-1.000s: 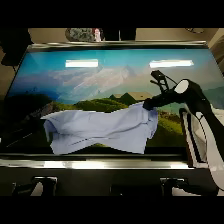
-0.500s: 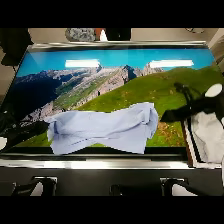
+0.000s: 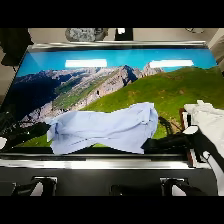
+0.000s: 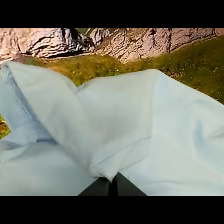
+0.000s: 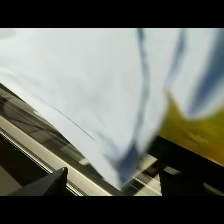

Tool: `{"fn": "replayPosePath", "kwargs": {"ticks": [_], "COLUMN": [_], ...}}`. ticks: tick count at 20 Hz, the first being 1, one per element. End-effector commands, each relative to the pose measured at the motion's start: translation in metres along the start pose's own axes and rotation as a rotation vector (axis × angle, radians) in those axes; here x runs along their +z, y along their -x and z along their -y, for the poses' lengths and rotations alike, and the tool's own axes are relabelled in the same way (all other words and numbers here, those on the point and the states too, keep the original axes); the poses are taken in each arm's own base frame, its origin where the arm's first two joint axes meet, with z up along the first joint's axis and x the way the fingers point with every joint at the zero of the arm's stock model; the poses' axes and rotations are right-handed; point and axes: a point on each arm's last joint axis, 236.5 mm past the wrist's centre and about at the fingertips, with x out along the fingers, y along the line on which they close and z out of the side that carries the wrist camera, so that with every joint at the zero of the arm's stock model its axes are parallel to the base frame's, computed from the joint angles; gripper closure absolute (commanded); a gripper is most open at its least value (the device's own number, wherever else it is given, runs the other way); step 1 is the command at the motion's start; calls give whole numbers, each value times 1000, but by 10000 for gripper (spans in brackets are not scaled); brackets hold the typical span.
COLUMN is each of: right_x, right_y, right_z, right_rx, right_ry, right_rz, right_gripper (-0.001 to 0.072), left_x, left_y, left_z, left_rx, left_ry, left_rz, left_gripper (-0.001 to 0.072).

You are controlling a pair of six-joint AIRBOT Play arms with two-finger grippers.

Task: Fold the shirts.

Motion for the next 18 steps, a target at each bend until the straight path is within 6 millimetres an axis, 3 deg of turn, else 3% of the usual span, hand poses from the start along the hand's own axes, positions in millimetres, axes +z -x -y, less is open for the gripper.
{"fn": "replayPosePath", "kwargs": {"ticks": [1, 2, 3, 4, 5, 7, 9, 11, 12, 13, 14, 15, 16, 18], "right_x": [15, 19, 24, 30, 39, 67, 118, 162, 164, 142, 106, 65, 28, -9], "right_y": [-27, -29, -27, -21, -11, 31, 115, 256, 349, 439, 508, 553, 575, 582], "right_z": [-2, -7, -13, -24, -36, -66, -104, -170, -215, -262, -300, -328, -348, -357], "right_rx": [-73, -67, -48, -20, 0, -31, -216, -528, -726, -906, -1021, -1072, -1069, -1040], "right_ry": [-49, -45, -28, 27, 127, 393, 651, 900, 996, 1047, 1055, 1040, 1030, 1016], "right_rz": [79, 94, 105, 105, 102, 124, 273, 596, 830, 1076, 1287, 1447, 1549, 1597], "right_gripper": [179, 339, 566, 670, 671, 672, 672, 671, 671, 671, 671, 671, 671, 671], "left_x": [6, 9, 13, 19, 29, 69, 129, 186, 206, 216, 218, 214, 204, 184], "left_y": [4, 5, 8, 11, 17, 46, 107, 204, 266, 324, 382, 427, 466, 515], "left_z": [3, 4, 6, 9, 14, 34, 71, 122, 151, 176, 197, 211, 226, 246], "left_rx": [-4, -5, -7, -10, -14, -28, -52, -85, -102, -118, -134, -146, -179, -235], "left_ry": [-9, -12, -19, -44, -71, -157, -239, -334, -390, -425, -438, -438, -435, -438], "left_rz": [10, 17, 26, 40, 66, 173, 360, 606, 748, 876, 1001, 1095, 1175, 1272], "left_gripper": [681, 681, 681, 681, 681, 682, 682, 682, 683, 683, 683, 683, 682, 683]}}
